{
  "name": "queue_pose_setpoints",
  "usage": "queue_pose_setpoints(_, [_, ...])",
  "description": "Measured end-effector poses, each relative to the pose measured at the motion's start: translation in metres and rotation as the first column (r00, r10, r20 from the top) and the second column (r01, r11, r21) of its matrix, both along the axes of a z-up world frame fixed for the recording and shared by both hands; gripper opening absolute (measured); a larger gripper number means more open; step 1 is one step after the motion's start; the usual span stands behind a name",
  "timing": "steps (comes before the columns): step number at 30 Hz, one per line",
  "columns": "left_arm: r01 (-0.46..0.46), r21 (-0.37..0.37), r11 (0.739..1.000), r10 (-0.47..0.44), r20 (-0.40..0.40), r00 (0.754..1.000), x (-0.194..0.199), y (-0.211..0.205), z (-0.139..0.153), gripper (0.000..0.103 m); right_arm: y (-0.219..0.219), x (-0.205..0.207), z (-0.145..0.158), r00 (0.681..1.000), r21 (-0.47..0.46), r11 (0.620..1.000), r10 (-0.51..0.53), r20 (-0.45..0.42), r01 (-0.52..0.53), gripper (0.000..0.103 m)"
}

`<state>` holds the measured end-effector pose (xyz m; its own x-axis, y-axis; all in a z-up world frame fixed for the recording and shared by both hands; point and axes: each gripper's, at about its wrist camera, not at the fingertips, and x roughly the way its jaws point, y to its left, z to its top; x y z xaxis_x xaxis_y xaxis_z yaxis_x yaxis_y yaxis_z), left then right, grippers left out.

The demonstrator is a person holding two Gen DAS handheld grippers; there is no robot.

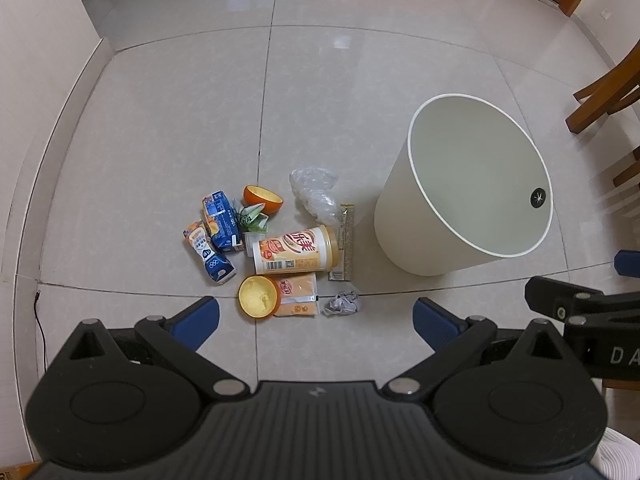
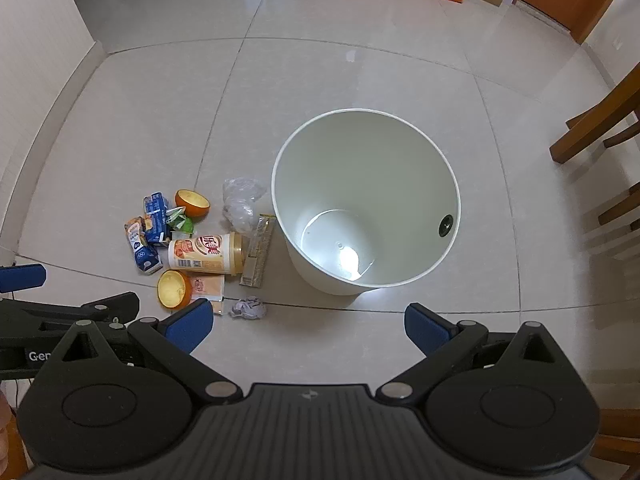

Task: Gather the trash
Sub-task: 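Move the right gripper to the wastebasket rim and clamp it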

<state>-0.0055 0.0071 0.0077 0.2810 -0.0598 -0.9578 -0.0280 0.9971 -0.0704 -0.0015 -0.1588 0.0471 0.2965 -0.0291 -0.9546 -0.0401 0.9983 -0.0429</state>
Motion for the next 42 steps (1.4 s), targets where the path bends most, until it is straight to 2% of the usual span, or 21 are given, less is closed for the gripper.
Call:
queue_pose_setpoints(1, [-0.025,-0.005,1.0,0.025,0.0,1.0,0.0,0.0,0.0,0.102,-0.001,-0.001,0.0,1.0,0.0,1.0,-0.001,0.0,0.001,0.103])
queue_pose_setpoints(16, [-0.064,-0.025,0.998,0.065,0.017,0.998,-0.002,0.002,0.002,0.102,0.003,-0.006,0.005,1.0,-0.026,1.0,-0.002,0.015,0.003,0.103])
queue_pose_setpoints(27, [-0.03,-0.017,0.999,0.031,0.061,0.998,-0.002,0.003,0.003,0.102,0.005,-0.01,0.006,0.999,-0.031,0.999,-0.025,0.027,0.026,0.103])
queue_pose_setpoints(40, [0.052,0.012,0.999,-0.054,0.128,0.99,0.007,-0.001,-0.003,0.102,0.007,-0.008,0.001,0.998,-0.014,0.999,-0.049,0.039,0.049,0.103])
queue_pose_setpoints(41, [0.009,0.005,1.0,-0.009,0.13,0.992,0.008,-0.001,-0.005,0.102,0.006,-0.007,0.0,0.998,-0.011,0.999,-0.051,0.04,0.051,0.103])
queue_pose_setpoints(42, [0.012,0.004,1.0,-0.013,0.132,0.991,0.009,-0.002,-0.007,0.102,0.005,-0.006,-0.002,0.998,-0.008,0.999,-0.054,0.04,0.054,0.103])
